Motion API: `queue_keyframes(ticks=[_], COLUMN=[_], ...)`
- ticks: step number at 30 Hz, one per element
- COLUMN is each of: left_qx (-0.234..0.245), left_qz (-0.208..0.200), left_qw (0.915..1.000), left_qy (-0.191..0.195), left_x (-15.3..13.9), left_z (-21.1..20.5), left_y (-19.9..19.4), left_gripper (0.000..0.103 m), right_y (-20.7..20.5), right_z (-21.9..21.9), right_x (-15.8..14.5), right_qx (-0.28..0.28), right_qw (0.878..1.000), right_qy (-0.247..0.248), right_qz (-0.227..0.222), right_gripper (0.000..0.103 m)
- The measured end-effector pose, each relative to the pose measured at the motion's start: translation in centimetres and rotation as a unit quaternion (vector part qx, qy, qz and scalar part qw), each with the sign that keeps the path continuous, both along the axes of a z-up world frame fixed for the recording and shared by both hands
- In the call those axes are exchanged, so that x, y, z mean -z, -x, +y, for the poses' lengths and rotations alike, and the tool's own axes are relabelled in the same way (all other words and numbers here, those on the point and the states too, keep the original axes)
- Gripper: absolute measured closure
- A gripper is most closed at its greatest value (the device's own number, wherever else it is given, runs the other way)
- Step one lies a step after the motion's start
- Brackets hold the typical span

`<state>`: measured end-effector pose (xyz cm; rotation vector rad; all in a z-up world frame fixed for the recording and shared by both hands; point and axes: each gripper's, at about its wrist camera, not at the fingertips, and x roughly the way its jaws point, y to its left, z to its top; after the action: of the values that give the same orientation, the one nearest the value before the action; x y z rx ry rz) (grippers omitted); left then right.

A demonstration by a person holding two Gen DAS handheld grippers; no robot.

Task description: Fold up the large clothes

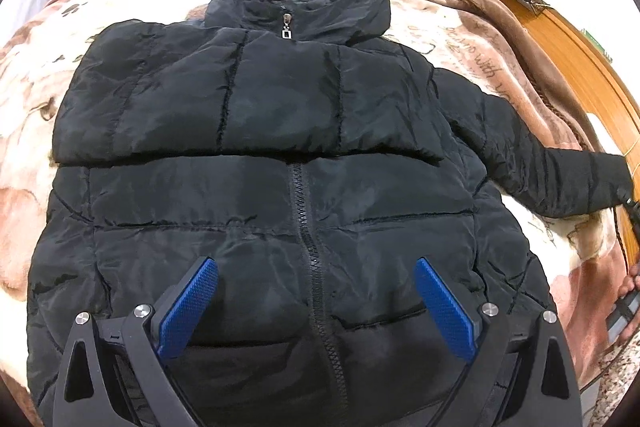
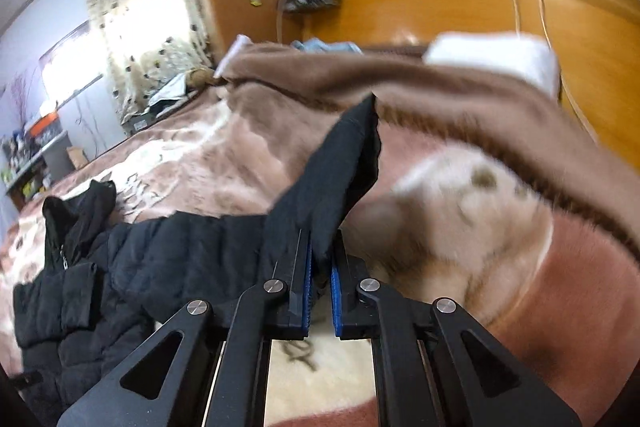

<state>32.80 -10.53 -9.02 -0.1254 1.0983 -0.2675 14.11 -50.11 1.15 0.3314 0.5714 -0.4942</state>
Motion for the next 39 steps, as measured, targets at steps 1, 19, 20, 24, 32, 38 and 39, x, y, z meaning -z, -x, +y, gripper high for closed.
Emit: queue_keyframes(ticks=[1,19,20,24,32,38,39], left_qx=[0.002,-0.029,-0.031,-0.04,-0.024,-0.007,-0.009], left_qz=[0.002,0.001,0.005,0.015,0.035,0.033,0.032], left_qw=[1.0,0.9979,0.9976,0.9962,0.9942,0.9904,0.9902], left_qy=[0.001,0.058,0.062,0.076,0.098,0.134,0.136], left_x=[0.0,-0.7,-0.5,0.0,1.0,0.5,0.4], left_z=[0.1,8.1,8.5,10.4,11.4,9.5,9.0], left_y=[-0.1,-1.2,-1.3,-1.3,-1.6,-2.7,-3.0], left_gripper=[0.003,0.003,0.003,0.003,0.004,0.004,0.004], right_y=[-0.6,-11.6,-12.0,-13.6,-15.9,-14.4,-14.2], right_z=[0.8,19.0,19.7,23.0,27.9,27.7,27.5], right_x=[-0.6,-1.8,-1.2,1.0,5.2,4.6,4.6], right_qx=[-0.013,-0.242,-0.251,-0.286,-0.358,-0.382,-0.383], right_qw=[1.0,0.97,0.968,0.958,0.929,0.918,0.917], right_qy=[0.0,0.011,0.004,-0.019,-0.08,-0.092,-0.102], right_qz=[-0.005,-0.016,-0.011,0.01,0.05,0.048,0.049], right_gripper=[0.095,0.095,0.095,0.095,0.092,0.062,0.061])
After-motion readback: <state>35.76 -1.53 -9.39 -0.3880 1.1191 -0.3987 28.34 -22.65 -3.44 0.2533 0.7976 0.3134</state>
